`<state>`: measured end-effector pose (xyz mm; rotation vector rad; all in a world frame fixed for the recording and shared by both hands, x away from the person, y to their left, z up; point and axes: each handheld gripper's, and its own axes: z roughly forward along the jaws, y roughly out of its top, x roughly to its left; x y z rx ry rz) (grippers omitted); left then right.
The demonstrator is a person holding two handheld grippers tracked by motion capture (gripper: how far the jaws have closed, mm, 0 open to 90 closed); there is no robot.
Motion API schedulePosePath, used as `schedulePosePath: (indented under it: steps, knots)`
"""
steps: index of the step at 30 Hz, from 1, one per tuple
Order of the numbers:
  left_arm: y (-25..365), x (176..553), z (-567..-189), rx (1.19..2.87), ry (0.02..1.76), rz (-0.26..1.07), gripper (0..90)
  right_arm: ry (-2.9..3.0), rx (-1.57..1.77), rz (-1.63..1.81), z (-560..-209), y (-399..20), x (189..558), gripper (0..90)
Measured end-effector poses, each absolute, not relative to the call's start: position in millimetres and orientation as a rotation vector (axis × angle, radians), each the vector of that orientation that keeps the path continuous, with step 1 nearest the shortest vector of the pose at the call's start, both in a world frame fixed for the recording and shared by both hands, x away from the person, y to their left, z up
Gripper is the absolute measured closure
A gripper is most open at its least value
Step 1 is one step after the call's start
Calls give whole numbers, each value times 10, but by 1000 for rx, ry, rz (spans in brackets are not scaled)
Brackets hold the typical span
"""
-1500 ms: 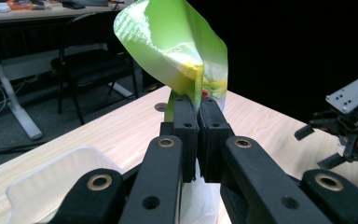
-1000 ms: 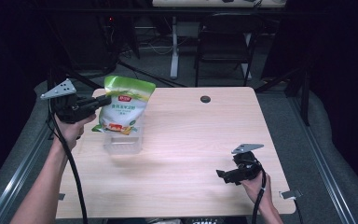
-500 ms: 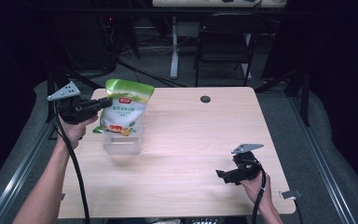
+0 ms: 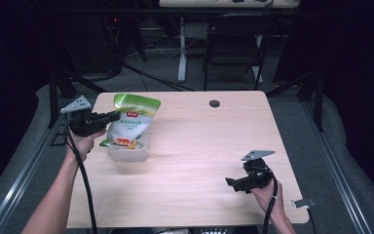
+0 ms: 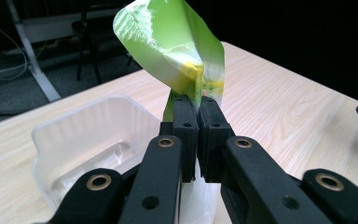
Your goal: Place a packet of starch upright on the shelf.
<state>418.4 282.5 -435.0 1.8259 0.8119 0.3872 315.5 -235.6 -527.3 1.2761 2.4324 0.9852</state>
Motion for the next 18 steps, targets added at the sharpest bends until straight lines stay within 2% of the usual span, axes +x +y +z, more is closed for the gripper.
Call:
schedulePosePath:
  steps: [10, 18]
  knots:
    - [2912, 4184, -4551, 1862, 888, 371, 869, 2440, 1272, 992, -5280, -2355, 3154, 64]
    - [2984, 4196, -4546, 1906, 932, 372, 852, 2448, 1273, 986, -5281, -2351, 3158, 65]
